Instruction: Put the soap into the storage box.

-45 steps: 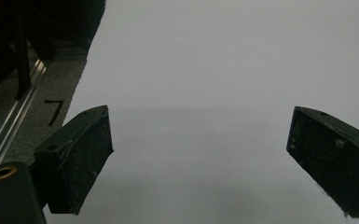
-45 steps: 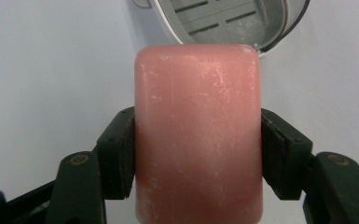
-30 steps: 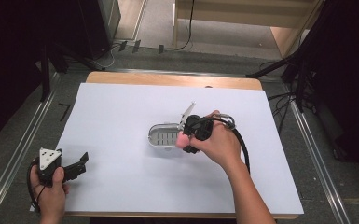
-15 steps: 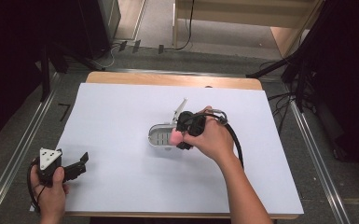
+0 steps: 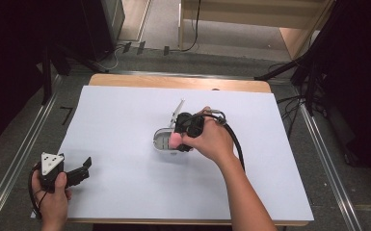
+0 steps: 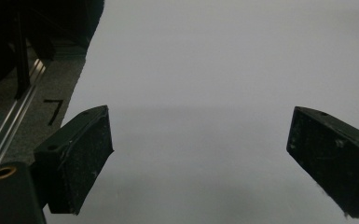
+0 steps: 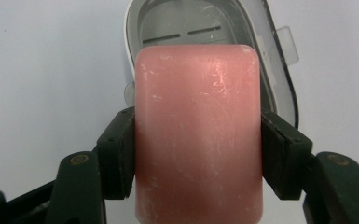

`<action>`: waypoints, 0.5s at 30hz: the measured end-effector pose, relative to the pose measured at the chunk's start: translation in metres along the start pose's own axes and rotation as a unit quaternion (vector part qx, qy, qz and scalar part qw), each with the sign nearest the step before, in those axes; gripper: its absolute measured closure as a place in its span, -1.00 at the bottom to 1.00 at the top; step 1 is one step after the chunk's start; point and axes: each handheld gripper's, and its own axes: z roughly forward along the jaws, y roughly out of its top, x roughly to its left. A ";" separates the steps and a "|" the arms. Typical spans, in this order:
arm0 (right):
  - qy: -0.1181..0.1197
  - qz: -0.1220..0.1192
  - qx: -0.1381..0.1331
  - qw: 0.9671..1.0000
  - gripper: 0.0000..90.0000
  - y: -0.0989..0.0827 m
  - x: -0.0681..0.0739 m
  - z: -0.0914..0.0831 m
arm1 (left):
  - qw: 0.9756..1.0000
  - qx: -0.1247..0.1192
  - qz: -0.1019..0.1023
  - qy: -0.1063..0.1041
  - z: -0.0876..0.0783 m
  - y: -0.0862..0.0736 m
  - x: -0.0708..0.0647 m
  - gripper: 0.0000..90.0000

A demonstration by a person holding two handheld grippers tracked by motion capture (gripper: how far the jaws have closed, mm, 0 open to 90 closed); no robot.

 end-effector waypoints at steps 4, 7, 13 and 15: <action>0.001 -0.007 -0.001 1.000 -0.14 0.006 -0.001 0.003 | 1.000 0.000 0.000 0.000 0.000 0.000 0.000 -0.84; 0.002 -0.011 -0.002 1.000 -0.14 0.009 -0.003 0.005 | 1.000 0.000 0.000 -0.001 0.000 0.000 0.000 -0.84; 0.003 -0.017 0.000 1.000 -0.14 0.016 -0.005 0.010 | 1.000 0.000 -0.001 -0.002 0.000 0.000 0.001 -0.84; 0.000 -0.019 0.001 1.000 -0.14 0.018 -0.005 0.011 | 1.000 -0.001 -0.001 -0.002 0.000 0.000 0.001 -0.84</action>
